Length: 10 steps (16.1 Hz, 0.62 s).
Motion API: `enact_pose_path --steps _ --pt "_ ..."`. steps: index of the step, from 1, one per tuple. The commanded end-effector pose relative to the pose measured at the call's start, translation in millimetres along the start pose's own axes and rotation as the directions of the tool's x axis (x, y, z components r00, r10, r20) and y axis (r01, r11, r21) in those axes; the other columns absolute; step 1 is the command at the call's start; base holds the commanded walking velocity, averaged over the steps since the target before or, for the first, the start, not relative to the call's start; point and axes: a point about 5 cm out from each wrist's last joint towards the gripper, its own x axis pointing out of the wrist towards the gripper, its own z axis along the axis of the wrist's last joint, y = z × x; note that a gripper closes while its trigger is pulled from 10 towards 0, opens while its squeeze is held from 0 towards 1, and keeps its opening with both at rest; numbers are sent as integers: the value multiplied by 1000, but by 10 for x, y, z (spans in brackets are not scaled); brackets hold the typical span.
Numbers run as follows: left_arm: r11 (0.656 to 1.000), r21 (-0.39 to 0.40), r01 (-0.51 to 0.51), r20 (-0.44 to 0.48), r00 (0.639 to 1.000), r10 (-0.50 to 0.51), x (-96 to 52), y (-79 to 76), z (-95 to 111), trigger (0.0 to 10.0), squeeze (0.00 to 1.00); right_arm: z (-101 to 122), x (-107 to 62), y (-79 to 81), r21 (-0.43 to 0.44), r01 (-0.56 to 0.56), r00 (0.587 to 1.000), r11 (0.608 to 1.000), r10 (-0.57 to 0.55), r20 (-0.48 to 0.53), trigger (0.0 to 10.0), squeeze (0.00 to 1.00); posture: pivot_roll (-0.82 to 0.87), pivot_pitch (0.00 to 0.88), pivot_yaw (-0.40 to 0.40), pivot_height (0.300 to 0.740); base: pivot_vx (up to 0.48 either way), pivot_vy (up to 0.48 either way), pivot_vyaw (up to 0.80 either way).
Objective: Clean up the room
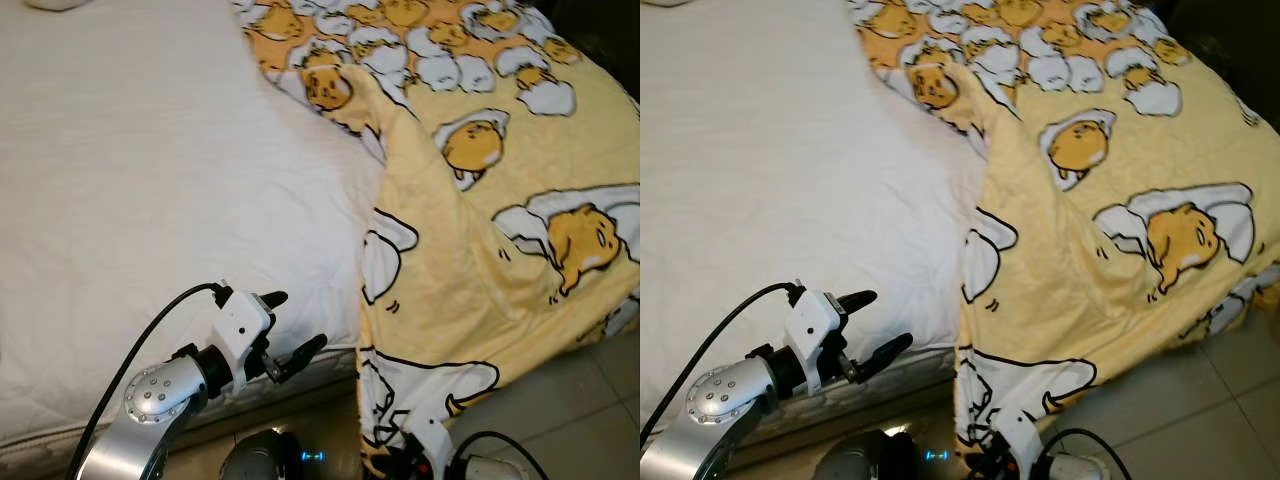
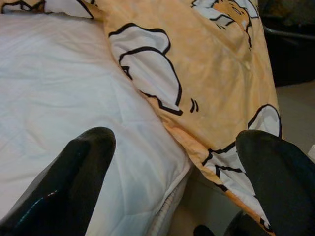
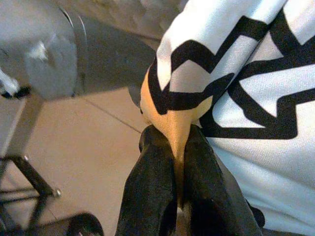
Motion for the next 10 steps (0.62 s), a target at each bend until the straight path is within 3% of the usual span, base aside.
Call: enact_pose_path --steps 1,3,5,8,10 --pt "1000 3 8 3 1000 -8 -3 -38 -2 10000 0 -525 -72 221 98 -38 977 994 58 -204 0 0 159 175 7 740 0 0 0" --pt "999 44 -28 16 1000 27 5 -16 10 10000 0 -778 -77 323 113 80 957 990 -44 -286 0 0 157 165 1 740 0 0 0" --pt "996 61 -65 7 998 64 18 15 -7 10000 0 -787 -13 367 172 144 960 975 -95 -262 0 0 156 162 0 740 0 0 0" --pt "989 58 -133 -25 991 135 62 76 -44 10000 0 -527 196 267 280 308 949 909 -270 -165 0 0 154 160 1 740 0 0 0" --pt "986 58 -156 -25 987 158 78 110 -48 10000 0 -363 211 112 310 377 926 873 -358 -118 0 0 154 160 1 740 0 0 0"
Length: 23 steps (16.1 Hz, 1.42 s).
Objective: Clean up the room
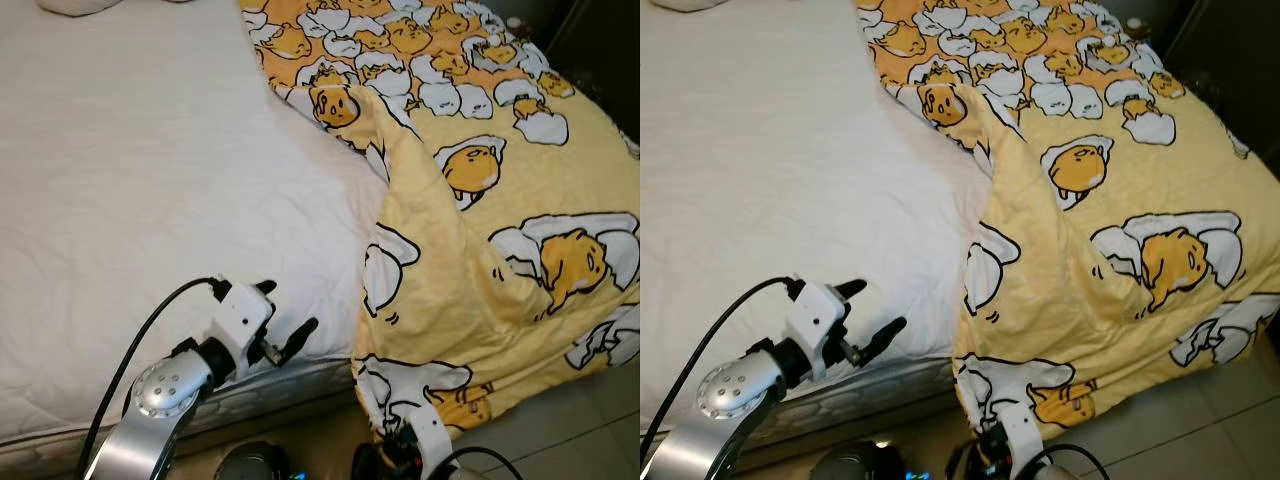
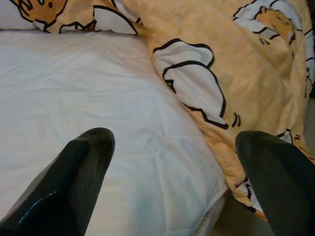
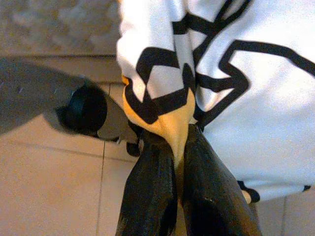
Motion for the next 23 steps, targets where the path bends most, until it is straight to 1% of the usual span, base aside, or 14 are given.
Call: enact_pose_path --steps 1,2,3,5,8,9,11,12,14,15,19,21,22,23 --pt "1000 -3 -22 -24 999 21 -2 13 -52 10000 0 -151 -80 -87 55 32 998 998 -29 -58 0 0 154 160 1 740 0 0 0" --pt "999 5 -33 -23 999 33 4 30 -57 10000 0 39 -111 -260 47 30 1000 998 -31 7 7569 0 151 158 1 740 0 0 0" --pt "999 1 -40 -21 999 40 6 36 -60 10000 0 137 -100 -280 43 18 999 999 -20 48 10000 0 151 158 1 740 0 0 0" --pt "998 -5 -55 -20 998 55 19 47 -66 10000 0 329 -25 -207 42 -18 991 999 13 132 10000 0 148 157 0 740 0 0 0" --pt "997 -18 -69 -29 997 69 46 63 -72 10000 0 385 -8 -205 51 -26 989 998 18 149 10000 0 147 158 -1 740 -84 0 0" --pt "997 -24 -70 -119 991 66 42 66 -134 10000 0 392 -9 -211 56 -27 988 998 19 151 10000 0 146 158 -2 740 -266 0 0" --pt "997 -4 -71 40 997 71 60 60 -74 10000 0 408 -7 -211 57 -33 987 998 23 157 10000 0 146 158 -2 740 -274 0 0" --pt "996 0 -84 115 990 83 10 48 -16 10000 0 562 18 -170 31 -52 976 998 45 212 10000 0 148 160 -2 740 -277 0 0" --pt "997 -7 -72 25 997 72 -19 42 -58 10000 0 639 28 -144 6 -67 970 998 64 236 10000 0 149 161 -2 740 -276 0 0" --pt "998 -7 -69 1 998 69 0 46 -67 10000 0 647 32 -140 1 -69 969 998 67 236 10000 0 149 161 -2 740 -274 0 0" --pt "998 -3 -70 8 998 70 84 64 -62 10000 0 709 43 -140 -8 -61 968 998 61 244 10000 0 149 161 -2 740 -62 0 0" --pt "998 -3 -69 8 998 69 92 63 -58 10000 0 728 52 -137 -10 -61 969 998 62 240 10000 0 149 161 -2 740 0 0 0" --pt "998 -7 -68 4 998 68 96 58 -51 10000 0 736 74 -124 -17 -68 974 998 70 216 10000 0 148 163 4 740 0 0 0" --pt "998 -9 -66 2 998 66 93 49 -40 10000 0 687 91 -110 -34 -92 983 995 96 156 10000 0 153 169 8 740 0 0 0"
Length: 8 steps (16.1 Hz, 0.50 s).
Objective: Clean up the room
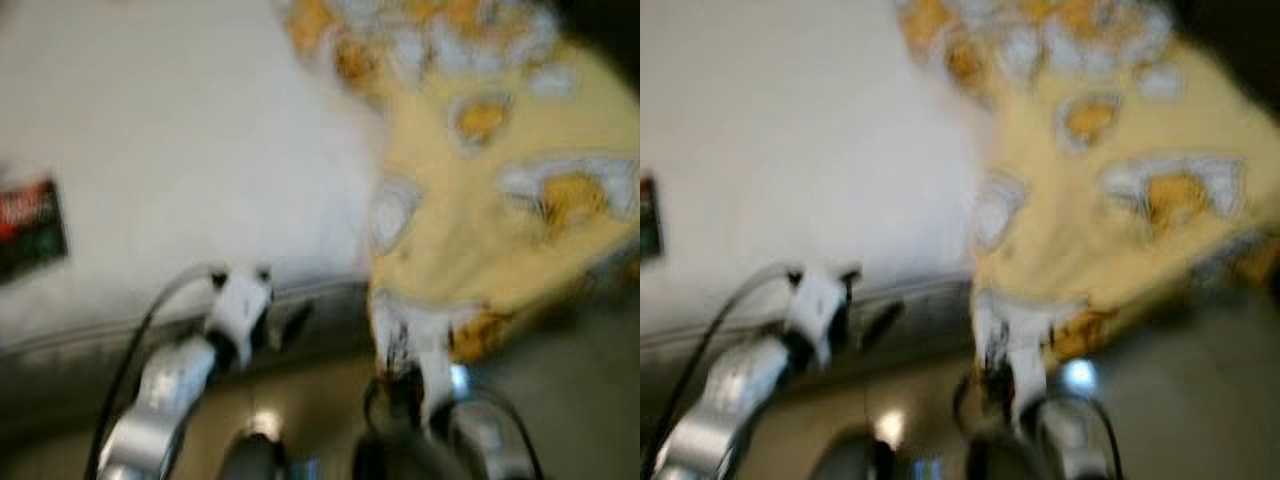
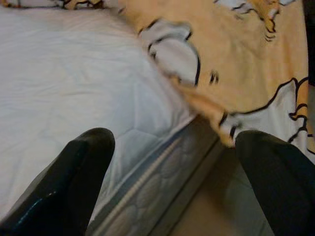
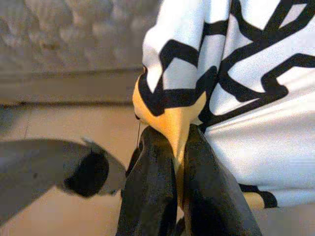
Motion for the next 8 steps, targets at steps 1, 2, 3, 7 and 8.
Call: enact_pose_path --steps 1,2,3,7,8 --pt "1000 -1 9 0 1000 -9 -4 -42 13 10000 0 -54 21 54 -13 -44 997 999 44 -56 10000 0 153 169 8 740 0 0 0" --pt "1000 0 9 -1 1000 -9 -8 -45 12 10000 0 -86 11 51 -25 -50 996 998 48 -79 10000 0 153 169 8 740 0 0 0" --pt "1000 1 8 -1 1000 -8 -25 -48 10 10000 0 -151 -14 50 -45 -71 990 996 65 -122 10000 0 163 179 10 740 0 0 0" --pt "1000 3 3 -3 1000 -3 -41 -69 10 10000 0 -261 -48 39 -111 -81 976 991 56 -210 10000 0 164 193 11 740 0 0 0" --pt "1000 2 -2 3 1000 2 -49 -73 17 10000 0 -295 -53 61 -123 -108 968 987 77 -237 10000 0 163 199 12 740 0 0 0"
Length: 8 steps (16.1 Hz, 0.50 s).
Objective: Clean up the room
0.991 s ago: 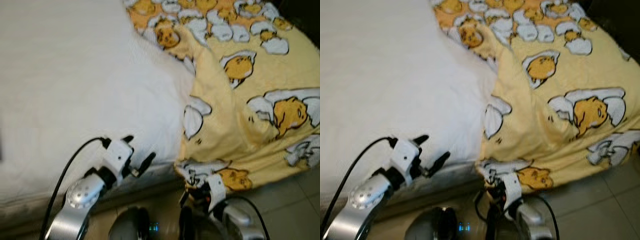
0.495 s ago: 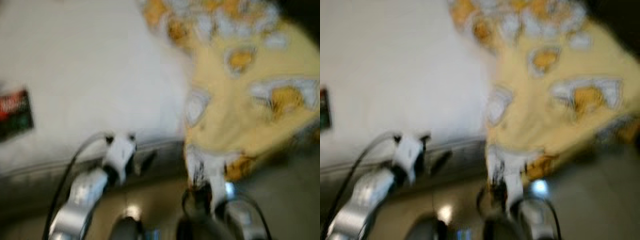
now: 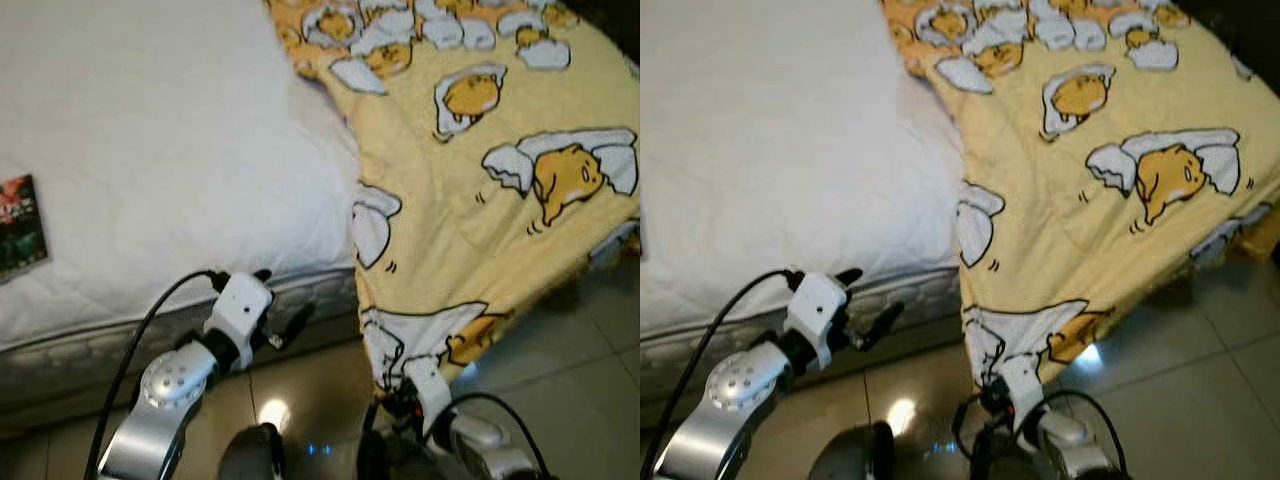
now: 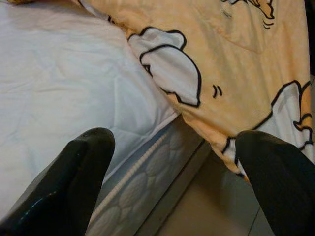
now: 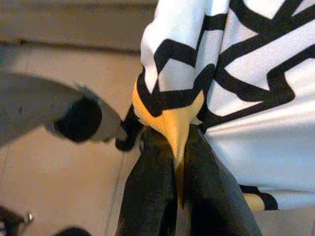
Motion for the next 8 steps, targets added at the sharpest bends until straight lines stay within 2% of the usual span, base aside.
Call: enact_pose_path --steps 1,3,8 --pt "1000 4 0 -8 1000 0 -36 -47 -15 10000 0 -203 6 140 -1 -73 993 997 73 -89 10000 0 163 199 12 740 0 0 0" --pt "1000 -2 -1 -8 1000 1 -59 -81 -26 10000 0 -403 -23 289 -30 -195 965 980 186 -186 10000 0 164 206 11 740 0 0 0" --pt "1000 -4 -8 -10 1000 8 -78 -72 -35 10000 0 -595 -82 341 -49 -221 942 974 200 -270 10000 0 167 209 7 740 0 0 0"
